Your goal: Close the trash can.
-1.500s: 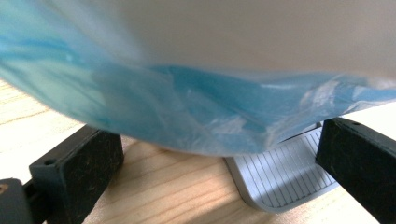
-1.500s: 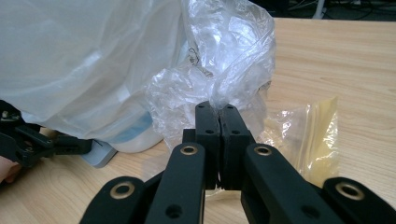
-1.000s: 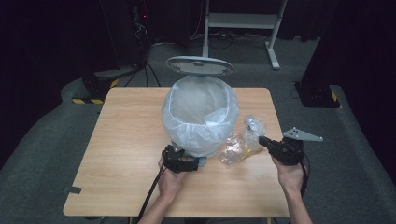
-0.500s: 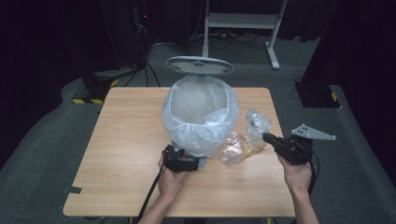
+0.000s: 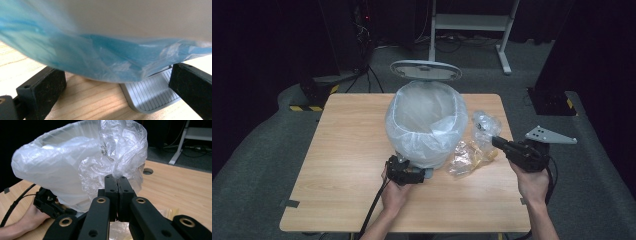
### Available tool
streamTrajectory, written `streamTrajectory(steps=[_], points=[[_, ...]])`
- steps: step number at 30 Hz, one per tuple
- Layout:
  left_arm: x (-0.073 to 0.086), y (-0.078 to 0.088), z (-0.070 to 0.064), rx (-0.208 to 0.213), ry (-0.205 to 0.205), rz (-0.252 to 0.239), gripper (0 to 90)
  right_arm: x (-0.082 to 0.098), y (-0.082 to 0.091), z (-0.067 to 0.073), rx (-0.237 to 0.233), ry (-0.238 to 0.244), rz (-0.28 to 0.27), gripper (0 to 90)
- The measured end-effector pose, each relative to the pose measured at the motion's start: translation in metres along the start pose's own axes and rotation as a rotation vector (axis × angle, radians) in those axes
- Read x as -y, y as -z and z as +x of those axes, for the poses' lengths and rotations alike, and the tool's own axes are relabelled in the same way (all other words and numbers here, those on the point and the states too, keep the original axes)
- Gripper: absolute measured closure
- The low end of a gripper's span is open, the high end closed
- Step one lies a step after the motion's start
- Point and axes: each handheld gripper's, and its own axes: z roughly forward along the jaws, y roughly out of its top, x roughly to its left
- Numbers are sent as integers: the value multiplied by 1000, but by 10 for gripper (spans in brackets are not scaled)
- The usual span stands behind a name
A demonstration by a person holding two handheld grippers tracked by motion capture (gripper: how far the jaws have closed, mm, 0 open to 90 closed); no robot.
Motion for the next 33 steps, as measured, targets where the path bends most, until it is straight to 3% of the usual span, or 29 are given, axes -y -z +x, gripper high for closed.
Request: streamTrajectory(steps=[16,33], points=[[0,0,0,0,6,-5,12,-31,1,11,-42,41,-37,887],[0,0,0,2,6,-6,12,-66,-16,27,-105,83,-40,887]])
